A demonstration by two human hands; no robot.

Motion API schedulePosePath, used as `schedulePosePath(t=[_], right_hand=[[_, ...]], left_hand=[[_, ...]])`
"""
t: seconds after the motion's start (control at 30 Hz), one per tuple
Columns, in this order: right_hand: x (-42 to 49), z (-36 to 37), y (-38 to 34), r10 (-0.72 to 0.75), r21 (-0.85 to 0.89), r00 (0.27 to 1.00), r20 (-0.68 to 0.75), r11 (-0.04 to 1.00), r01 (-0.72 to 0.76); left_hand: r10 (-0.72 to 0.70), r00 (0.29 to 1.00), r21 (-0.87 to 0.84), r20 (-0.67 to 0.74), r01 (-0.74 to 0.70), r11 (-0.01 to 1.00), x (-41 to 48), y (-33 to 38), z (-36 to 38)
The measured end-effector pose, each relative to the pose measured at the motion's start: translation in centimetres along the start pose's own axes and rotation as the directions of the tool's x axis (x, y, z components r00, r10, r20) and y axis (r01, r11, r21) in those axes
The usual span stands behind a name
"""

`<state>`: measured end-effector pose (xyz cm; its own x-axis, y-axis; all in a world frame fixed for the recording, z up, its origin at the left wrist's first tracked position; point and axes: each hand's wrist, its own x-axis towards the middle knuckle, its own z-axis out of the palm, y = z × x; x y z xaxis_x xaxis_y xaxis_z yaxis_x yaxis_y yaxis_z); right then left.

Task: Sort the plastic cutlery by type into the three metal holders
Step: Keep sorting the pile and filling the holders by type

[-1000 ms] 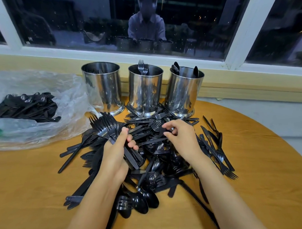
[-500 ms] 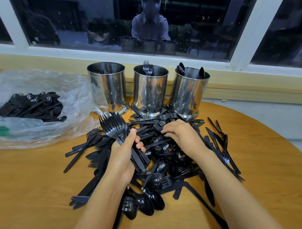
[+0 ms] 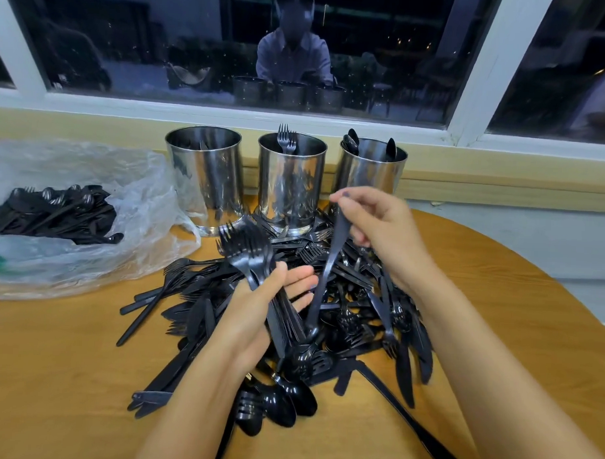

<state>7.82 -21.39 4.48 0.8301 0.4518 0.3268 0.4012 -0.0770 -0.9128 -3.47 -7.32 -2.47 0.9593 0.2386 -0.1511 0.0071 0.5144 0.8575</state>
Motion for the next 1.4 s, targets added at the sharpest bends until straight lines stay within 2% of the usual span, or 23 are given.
schedulePosePath(t=[0.07, 0.13, 0.27, 0.37, 0.43, 0.5, 0.63, 0.77, 0.93, 1.13, 1.27, 1.33, 1.4], right_hand=[[0.0, 0.9, 0.5, -0.006, -0.152, 0.997, 0.079, 0.988, 0.018], [0.0, 2.1, 1.2, -0.013, -0.231, 0.994, 0.110, 0.972, 0.039], [-0.3, 3.5, 1.8, 0.025, -0.222, 0.994, 0.111, 0.975, 0.001], [-0.6, 2.9, 1.7, 0.043, -0.152, 0.998, 0.035, 0.988, -0.038], [-1.2, 1.9, 2.2, 0.065, -0.180, 0.996, -0.054, 0.981, -0.073], [-2.2, 0.8, 3.3, 0.080, -0.287, 0.990, -0.113, 0.952, -0.110], [-5.0, -0.1, 6.6, 0.110, -0.544, 0.986, -0.127, 0.824, -0.162], [-6.5, 0.0, 8.2, 0.063, -0.667, 0.998, -0.024, 0.742, -0.063], [-6.4, 0.2, 8.4, 0.076, -0.754, 0.986, 0.146, 0.654, 0.061], [-6.0, 0.1, 8.7, 0.009, -0.726, 0.986, 0.164, 0.678, 0.115], [-5.9, 0.6, 8.6, -0.211, -0.653, 0.974, 0.085, 0.726, 0.214], [-5.9, 1.0, 7.9, -0.257, -0.518, 0.966, -0.033, 0.831, 0.204], [-6.1, 1.6, 7.0, -0.173, -0.294, 0.977, -0.126, 0.947, 0.129]], left_hand=[[-0.040, 0.994, 0.089, 0.104, 0.030, 0.996, -0.3, -0.1, 0.3], [-0.038, 0.991, 0.135, 0.132, 0.020, 0.991, -0.4, -0.3, 0.4], [-0.051, 0.993, 0.089, 0.108, 0.041, 0.995, -0.1, -0.5, 0.3], [-0.009, 0.997, 0.018, 0.081, 0.007, 1.000, 0.2, -0.1, -0.3], [0.030, 0.999, -0.027, 0.026, -0.029, 0.999, 0.5, 0.1, -0.6], [0.071, 0.996, -0.031, -0.044, -0.072, 0.997, 0.7, 0.3, -0.9], [0.120, 0.987, -0.009, -0.105, -0.122, 0.993, 0.8, 0.3, -0.8], [0.102, 0.989, -0.051, -0.109, -0.108, 0.993, 0.7, 0.1, -0.9], [0.107, 0.987, -0.033, -0.123, -0.112, 0.993, 0.8, 0.1, -1.1], [0.084, 0.987, -0.038, -0.135, -0.090, 0.995, 0.9, 0.0, -1.0], [0.078, 0.989, -0.041, -0.129, -0.084, 0.996, 1.0, -0.2, -1.0], [0.070, 0.990, -0.045, -0.125, -0.076, 0.996, 1.0, -0.3, -1.1], [0.054, 0.991, -0.060, -0.122, -0.061, 0.996, 1.0, -0.4, -1.1]])
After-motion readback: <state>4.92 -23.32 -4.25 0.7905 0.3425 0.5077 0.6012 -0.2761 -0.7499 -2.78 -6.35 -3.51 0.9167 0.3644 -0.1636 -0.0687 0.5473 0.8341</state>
